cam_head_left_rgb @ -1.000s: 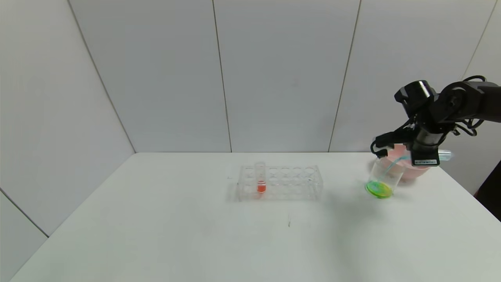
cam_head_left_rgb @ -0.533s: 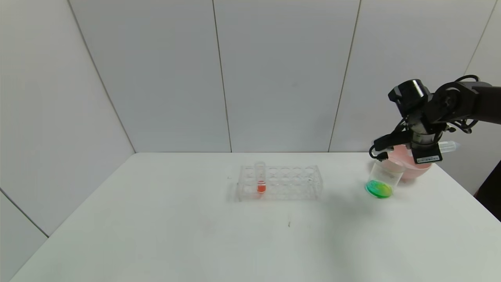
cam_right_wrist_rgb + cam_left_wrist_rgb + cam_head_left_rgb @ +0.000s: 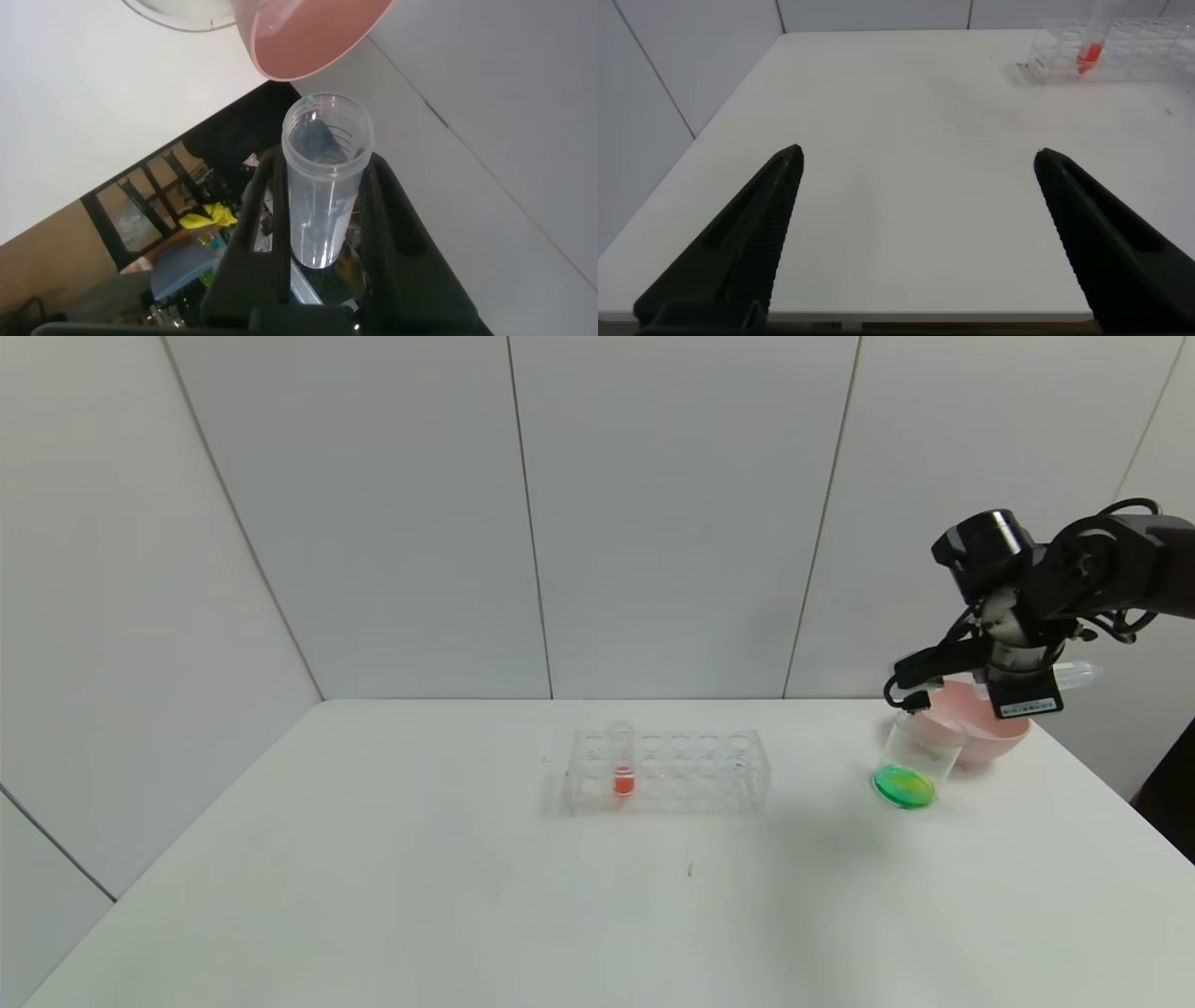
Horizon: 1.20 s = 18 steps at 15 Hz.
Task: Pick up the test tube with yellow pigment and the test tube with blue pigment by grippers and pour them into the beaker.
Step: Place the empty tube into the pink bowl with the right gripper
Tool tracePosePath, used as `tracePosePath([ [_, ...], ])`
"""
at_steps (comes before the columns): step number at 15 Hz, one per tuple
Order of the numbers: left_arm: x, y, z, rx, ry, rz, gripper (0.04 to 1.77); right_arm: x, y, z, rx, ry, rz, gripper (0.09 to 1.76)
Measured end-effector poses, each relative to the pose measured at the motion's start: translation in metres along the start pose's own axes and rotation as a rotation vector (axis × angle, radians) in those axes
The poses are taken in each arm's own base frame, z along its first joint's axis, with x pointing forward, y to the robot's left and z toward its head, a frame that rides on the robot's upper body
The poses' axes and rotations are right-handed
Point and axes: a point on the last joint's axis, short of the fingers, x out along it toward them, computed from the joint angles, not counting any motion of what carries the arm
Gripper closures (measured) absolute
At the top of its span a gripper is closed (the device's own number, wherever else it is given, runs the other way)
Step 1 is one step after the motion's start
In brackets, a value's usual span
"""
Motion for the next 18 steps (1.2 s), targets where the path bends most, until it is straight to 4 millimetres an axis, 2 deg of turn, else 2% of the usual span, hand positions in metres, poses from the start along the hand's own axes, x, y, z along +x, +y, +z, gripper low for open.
tracePosePath([
  [2, 0.000, 0.000, 0.000, 0.000, 0.000, 0.000, 0.05, -0.002, -0.003, -0.012, 0.039, -0.100, 0.006, 1.36],
  [4, 0.000, 0.000, 0.000, 0.000, 0.000, 0.000, 0.05, -0.003, -0.004, -0.029, 0.148, -0.277, 0.041, 1.36],
  [7, 0.000, 0.000, 0.000, 0.000, 0.000, 0.000, 0.05, -0.009, -0.006, -0.047, 0.497, -0.538, 0.153, 1.36],
  [10, 0.000, 0.000, 0.000, 0.000, 0.000, 0.000, 0.05, -0.021, -0.014, -0.047, 0.860, -0.798, 0.295, 1.36],
  [13, 0.000, 0.000, 0.000, 0.000, 0.000, 0.001, 0.05, -0.037, -0.029, -0.037, 1.125, -1.007, 0.238, 1.36],
  [16, 0.000, 0.000, 0.000, 0.000, 0.000, 0.000, 0.05, -0.048, -0.019, -0.029, 1.254, -1.124, 0.192, 1.36],
  [18, 0.000, 0.000, 0.000, 0.000, 0.000, 0.000, 0.05, -0.055, -0.001, -0.031, 1.298, -1.146, 0.171, 1.36],
])
